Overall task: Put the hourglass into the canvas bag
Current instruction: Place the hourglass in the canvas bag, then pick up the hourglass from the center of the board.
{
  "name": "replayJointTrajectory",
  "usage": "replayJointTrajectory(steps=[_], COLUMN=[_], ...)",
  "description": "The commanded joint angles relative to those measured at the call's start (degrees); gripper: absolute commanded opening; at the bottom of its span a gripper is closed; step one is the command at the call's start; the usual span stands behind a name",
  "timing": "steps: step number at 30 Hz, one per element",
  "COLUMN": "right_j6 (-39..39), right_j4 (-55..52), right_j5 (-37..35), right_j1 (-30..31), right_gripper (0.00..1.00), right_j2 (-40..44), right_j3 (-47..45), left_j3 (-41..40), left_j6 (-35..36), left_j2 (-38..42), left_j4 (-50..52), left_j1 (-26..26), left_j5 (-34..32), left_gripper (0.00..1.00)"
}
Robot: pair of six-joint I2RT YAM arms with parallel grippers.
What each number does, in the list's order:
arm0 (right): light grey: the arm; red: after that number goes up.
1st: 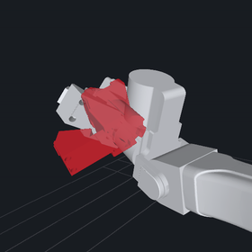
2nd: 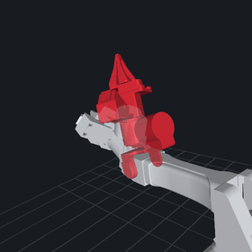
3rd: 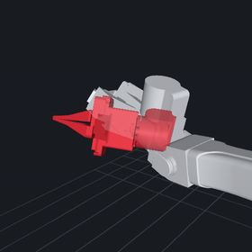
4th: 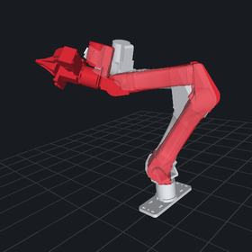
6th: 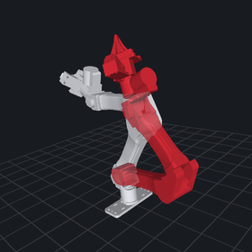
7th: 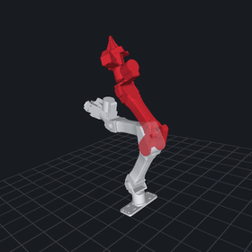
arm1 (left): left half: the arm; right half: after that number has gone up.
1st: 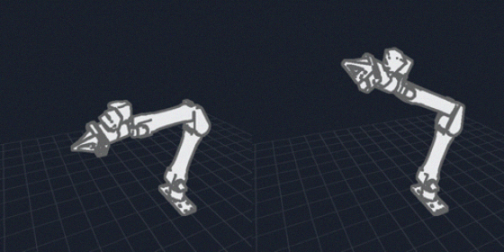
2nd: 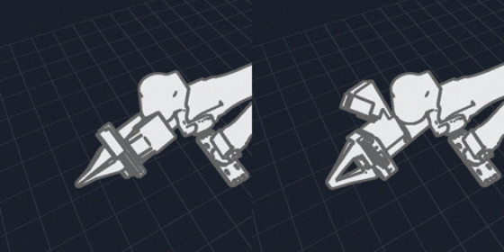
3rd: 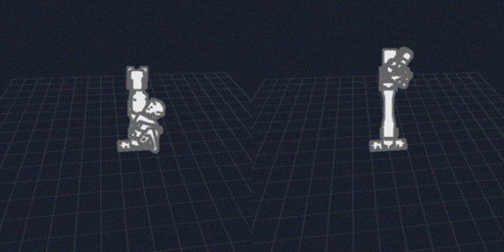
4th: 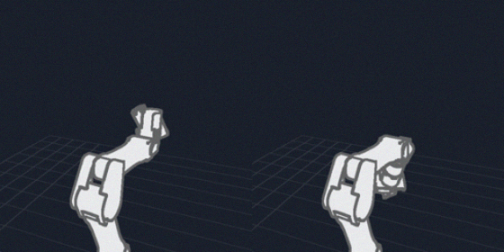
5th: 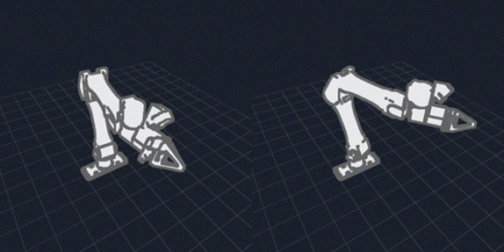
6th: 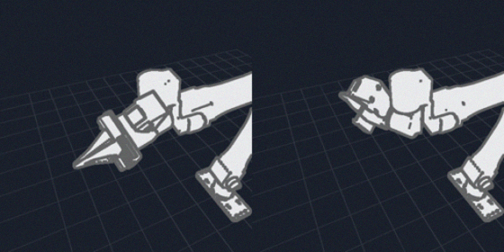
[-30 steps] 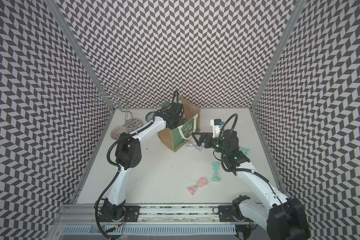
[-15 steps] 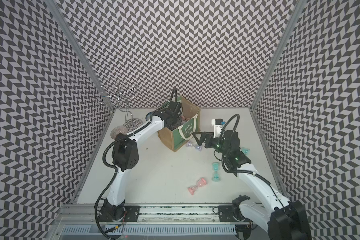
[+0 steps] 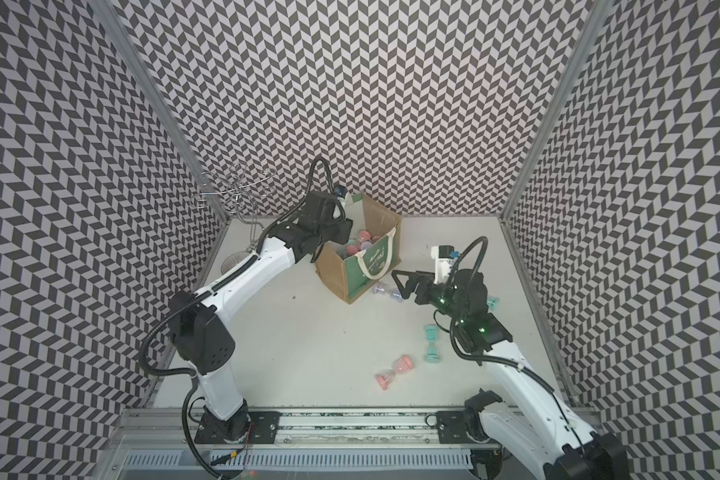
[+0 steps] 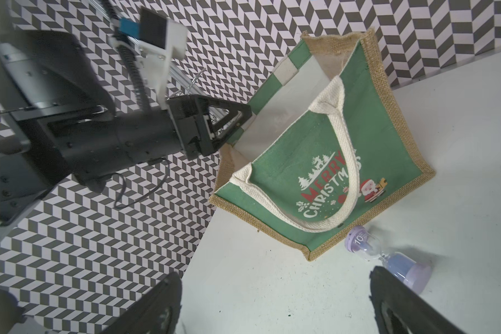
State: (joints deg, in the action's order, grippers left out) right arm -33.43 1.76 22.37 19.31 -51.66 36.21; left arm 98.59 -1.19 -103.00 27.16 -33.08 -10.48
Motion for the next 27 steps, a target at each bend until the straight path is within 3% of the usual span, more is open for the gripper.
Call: replayJointTrajectory(steps=[1, 5, 15, 21, 27], right_j6=[0.01, 0.38, -0.27, -1.19, -1.31], right_j4=[-4.91, -10.98, -20.18, -20.13, -18.42], right_j5=[-4.76, -8.96, -14.15, -13.28, -12.09], right_j1=[-0.38, -0.37, -0.59, -0.59, -0.56], right_gripper=[0.99, 0.99, 0.99, 0.99, 0.99], right_j2=[3.59, 7.61, 12.66, 15.12, 16.15], right_j3=[-0.98, -1.04, -1.88, -4.86, -8.12], left_j3=[-4.24, -9.85, -21.34, -21.13, -17.19], left_j6=[3.89, 8.99, 28.09, 34.63, 36.17], left_j2=[4.41, 9.06, 15.51, 11.62, 3.65], left_j4=[-7.79, -13.79, -22.02, -18.30, -14.18], left_j1=[-0.48, -1.63, -11.48, -15.27, -17.27], left_j5=[5.54, 10.65, 16.22, 17.37, 16.63], left_gripper=[0.58, 0.59, 0.63, 0.67, 0.68])
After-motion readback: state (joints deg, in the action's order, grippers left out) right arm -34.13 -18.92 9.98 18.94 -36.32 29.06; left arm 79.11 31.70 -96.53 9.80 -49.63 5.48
